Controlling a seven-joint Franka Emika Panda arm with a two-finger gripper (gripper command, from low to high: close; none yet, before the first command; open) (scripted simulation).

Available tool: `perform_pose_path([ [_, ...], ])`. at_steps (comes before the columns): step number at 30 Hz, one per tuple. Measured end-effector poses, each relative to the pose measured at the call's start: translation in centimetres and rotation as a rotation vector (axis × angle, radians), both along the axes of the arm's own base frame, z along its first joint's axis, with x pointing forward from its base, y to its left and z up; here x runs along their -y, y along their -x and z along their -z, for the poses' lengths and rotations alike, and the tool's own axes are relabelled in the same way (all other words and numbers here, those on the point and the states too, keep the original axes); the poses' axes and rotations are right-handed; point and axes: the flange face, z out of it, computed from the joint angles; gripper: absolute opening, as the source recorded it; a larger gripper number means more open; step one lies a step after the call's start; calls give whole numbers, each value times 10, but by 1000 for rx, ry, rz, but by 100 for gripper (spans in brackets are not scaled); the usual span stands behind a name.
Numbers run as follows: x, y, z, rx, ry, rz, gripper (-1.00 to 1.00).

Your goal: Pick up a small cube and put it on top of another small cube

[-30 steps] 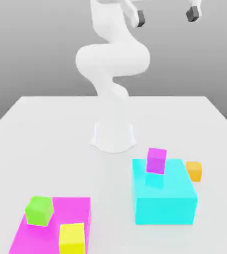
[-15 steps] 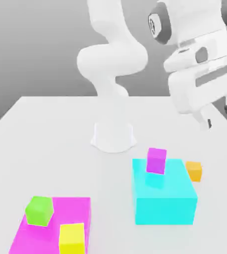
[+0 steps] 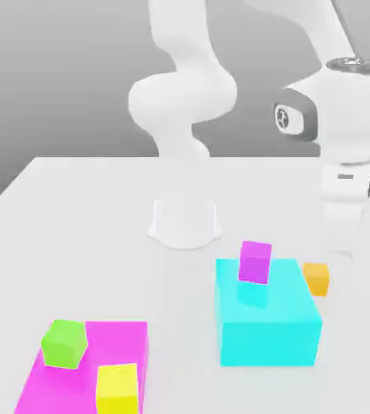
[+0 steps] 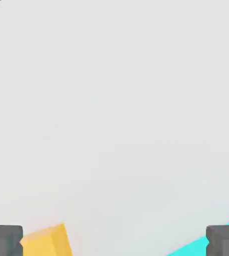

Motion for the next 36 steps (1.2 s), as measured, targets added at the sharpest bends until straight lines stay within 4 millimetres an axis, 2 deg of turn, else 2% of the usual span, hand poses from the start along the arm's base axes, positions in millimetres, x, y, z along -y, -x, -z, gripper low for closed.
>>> perform_pose_path([
  [8,-1,59,47,2,109,-220,0],
  [24,-9,46,73,28,108,-241,0],
  [36,-1,60,114,8,116,-238,0],
])
